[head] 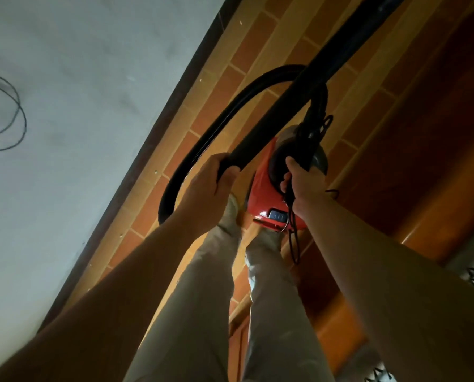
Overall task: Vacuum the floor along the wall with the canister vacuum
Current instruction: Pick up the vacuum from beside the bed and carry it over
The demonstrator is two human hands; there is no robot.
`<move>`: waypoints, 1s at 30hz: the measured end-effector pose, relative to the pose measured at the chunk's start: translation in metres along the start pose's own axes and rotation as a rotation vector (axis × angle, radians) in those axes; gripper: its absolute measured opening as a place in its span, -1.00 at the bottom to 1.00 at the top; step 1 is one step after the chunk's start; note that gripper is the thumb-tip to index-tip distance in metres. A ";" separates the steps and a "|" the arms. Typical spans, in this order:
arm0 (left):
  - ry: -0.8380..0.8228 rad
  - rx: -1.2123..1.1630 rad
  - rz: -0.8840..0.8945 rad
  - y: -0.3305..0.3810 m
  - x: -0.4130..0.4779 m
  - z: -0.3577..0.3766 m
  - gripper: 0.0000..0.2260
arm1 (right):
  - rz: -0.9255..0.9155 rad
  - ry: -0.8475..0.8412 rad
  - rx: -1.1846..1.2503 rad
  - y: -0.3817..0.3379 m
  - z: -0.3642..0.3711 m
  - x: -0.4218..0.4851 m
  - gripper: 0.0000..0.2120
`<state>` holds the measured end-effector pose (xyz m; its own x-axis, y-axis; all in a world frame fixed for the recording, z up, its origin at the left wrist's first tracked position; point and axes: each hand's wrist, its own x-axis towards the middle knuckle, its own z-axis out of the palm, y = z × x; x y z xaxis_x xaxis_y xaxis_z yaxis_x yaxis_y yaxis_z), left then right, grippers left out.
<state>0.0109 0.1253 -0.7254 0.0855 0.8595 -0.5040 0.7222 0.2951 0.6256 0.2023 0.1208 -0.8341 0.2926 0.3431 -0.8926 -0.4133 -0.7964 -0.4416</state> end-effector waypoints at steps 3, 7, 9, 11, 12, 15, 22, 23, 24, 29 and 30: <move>-0.041 -0.015 -0.014 -0.035 0.007 0.022 -0.74 | 0.008 -0.035 -0.019 0.024 -0.001 0.026 -0.81; -0.065 -0.055 -0.037 -0.075 0.021 0.052 -0.73 | -0.008 -0.019 -0.060 0.053 0.006 0.060 -0.78; -0.075 -0.095 -0.043 -0.090 0.029 0.065 -0.77 | -0.012 0.002 -0.058 0.065 0.013 0.075 -0.74; -0.083 -0.118 -0.044 -0.105 0.039 0.077 -0.81 | -0.008 0.018 -0.041 0.077 0.022 0.091 -0.75; -0.086 -0.120 -0.049 -0.111 0.043 0.082 -0.81 | -0.003 0.024 -0.031 0.082 0.027 0.099 -0.77; -0.080 -0.098 -0.072 -0.125 0.058 0.095 -0.75 | 0.025 0.040 -0.015 0.095 0.040 0.116 -0.78; -0.130 -0.082 -0.061 -0.155 0.088 0.113 -0.76 | 0.100 0.069 0.080 0.120 0.056 0.142 -0.87; -0.140 -0.082 -0.057 -0.159 0.092 0.114 -0.76 | 0.113 0.075 0.102 0.124 0.057 0.145 -0.87; -0.150 -0.084 -0.050 -0.162 0.095 0.115 -0.76 | 0.127 0.074 0.124 0.128 0.059 0.148 -0.84; -0.215 -0.098 -0.008 -0.172 0.110 0.120 -0.75 | 0.198 0.094 0.166 0.140 0.062 0.157 -0.71; -0.224 -0.096 -0.001 -0.173 0.113 0.122 -0.75 | 0.222 0.092 0.213 0.141 0.062 0.159 -0.74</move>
<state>-0.0203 0.1202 -0.9632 0.2426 0.7484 -0.6173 0.6545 0.3434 0.6735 0.1375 0.0940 -1.0438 0.2480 0.1184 -0.9615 -0.6443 -0.7211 -0.2550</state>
